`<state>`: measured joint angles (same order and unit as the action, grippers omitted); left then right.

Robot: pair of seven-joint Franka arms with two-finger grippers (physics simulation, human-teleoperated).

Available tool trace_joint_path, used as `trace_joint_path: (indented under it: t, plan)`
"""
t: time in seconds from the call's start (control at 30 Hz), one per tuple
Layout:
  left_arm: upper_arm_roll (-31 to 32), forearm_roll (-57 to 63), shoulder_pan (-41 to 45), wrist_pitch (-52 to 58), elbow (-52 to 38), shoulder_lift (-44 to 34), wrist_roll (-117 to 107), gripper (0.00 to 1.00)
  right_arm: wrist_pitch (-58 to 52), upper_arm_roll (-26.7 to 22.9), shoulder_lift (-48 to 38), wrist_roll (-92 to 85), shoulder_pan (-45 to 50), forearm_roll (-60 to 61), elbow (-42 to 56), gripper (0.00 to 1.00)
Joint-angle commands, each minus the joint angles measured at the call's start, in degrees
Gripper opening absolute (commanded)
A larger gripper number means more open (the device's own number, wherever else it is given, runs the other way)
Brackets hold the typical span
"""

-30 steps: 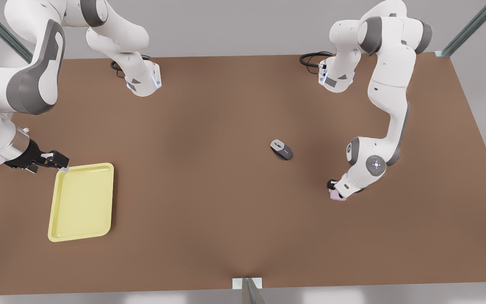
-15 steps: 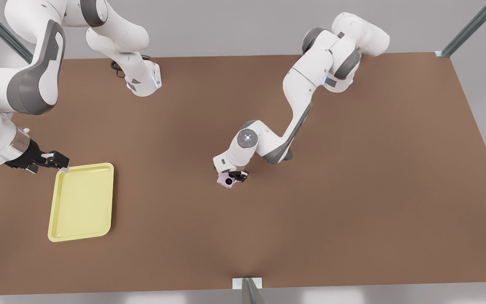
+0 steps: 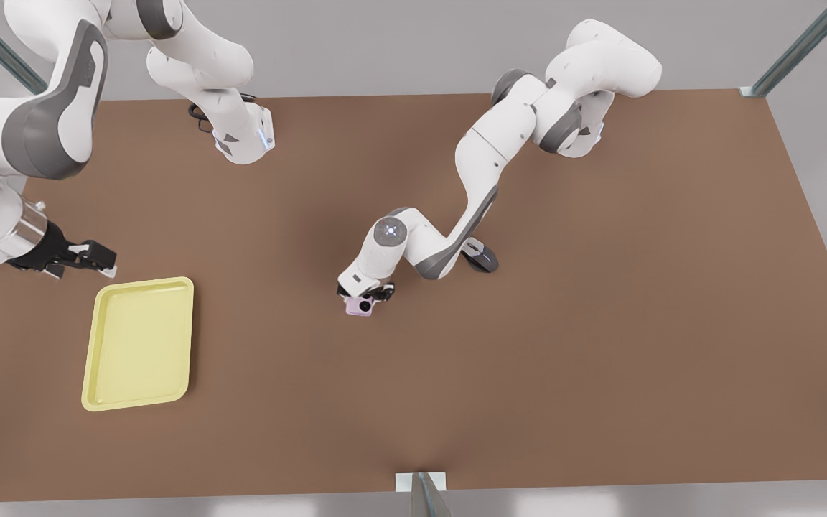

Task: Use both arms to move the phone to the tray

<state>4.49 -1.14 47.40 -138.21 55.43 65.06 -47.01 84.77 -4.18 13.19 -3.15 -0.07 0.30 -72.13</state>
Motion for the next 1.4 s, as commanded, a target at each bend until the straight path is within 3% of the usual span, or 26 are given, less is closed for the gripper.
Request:
trace_joint_path:
  t: [0.0, 0.17, 0.27, 0.33, 0.4, 0.5, 0.53, 0.6, 0.67, 0.83, 0.93, 1.17, 1.37]
  plan:
    - [0.00, 0.08, 0.06, 0.13, 0.56, 0.15, -23.47, 0.99, -4.17, -0.04, 0.43, -0.37, -0.81, 0.23, 0.05, 1.00]
    - [0.00, 2.18, -0.03, 1.88, 1.00, -0.55, -21.72, 1.00, -1.01, 0.05, 0.00, -0.54, -0.11, 0.05, -0.56, 1.00]
    - [0.52, 4.92, -6.79, 19.11, 1.00, -6.52, -4.76, 1.00, 0.92, 1.19, -2.37, -0.28, 1.73, -0.12, -5.56, 1.00]
    - [0.00, -1.32, -16.02, 32.99, 1.44, -13.82, 13.51, 1.00, 8.83, 1.80, -4.84, 0.60, 2.09, 0.14, -13.66, 1.00]
    - [0.00, -1.06, -26.12, 45.74, 1.52, -19.27, 31.44, 1.00, 8.13, 4.18, -4.40, 13.51, 5.43, 0.14, -13.83, 1.00]
    - [-2.28, -0.36, -34.83, 55.06, 1.35, -27.26, 43.23, 1.00, 9.01, 4.27, -3.34, 24.68, 12.02, 0.23, -15.85, 1.00]
    - [-3.08, 0.08, -35.71, 55.59, 3.18, -31.39, 43.59, 1.00, 11.64, 4.27, -3.70, 27.31, 13.77, 1.45, -18.57, 1.00]
    - [-1.67, 2.00, -41.51, 48.92, 21.28, -49.84, 44.90, 1.00, 18.40, 4.35, -3.08, 37.76, 18.17, 1.46, -23.67, 1.00]
    - [-2.29, 6.59, -41.51, 47.76, 26.39, -57.75, 47.80, 1.00, 22.19, 4.35, -1.59, 44.44, 20.81, 1.46, -25.52, 1.00]
    - [-2.99, 4.83, -40.81, 49.70, 26.05, -54.60, 50.62, 1.00, 26.15, 6.20, 3.33, 55.88, 23.71, 1.46, -25.87, 1.00]
    - [-3.78, 2.98, -40.99, 49.61, 26.13, -54.16, 50.53, 1.00, 34.93, 6.20, 4.83, 64.32, 26.61, 1.28, -30.79, 1.00]
    - [-4.22, 2.36, -40.99, 48.92, 24.47, -52.76, 49.74, 1.00, 47.85, 6.73, 13.53, 76.97, 28.45, 0.49, -30.88, 1.00]
    - [-4.05, 2.01, -40.99, 44.78, 23.50, -49.51, 49.56, 1.00, 49.09, 6.46, 21.53, 81.37, 31.36, 0.14, -26.84, 1.00]
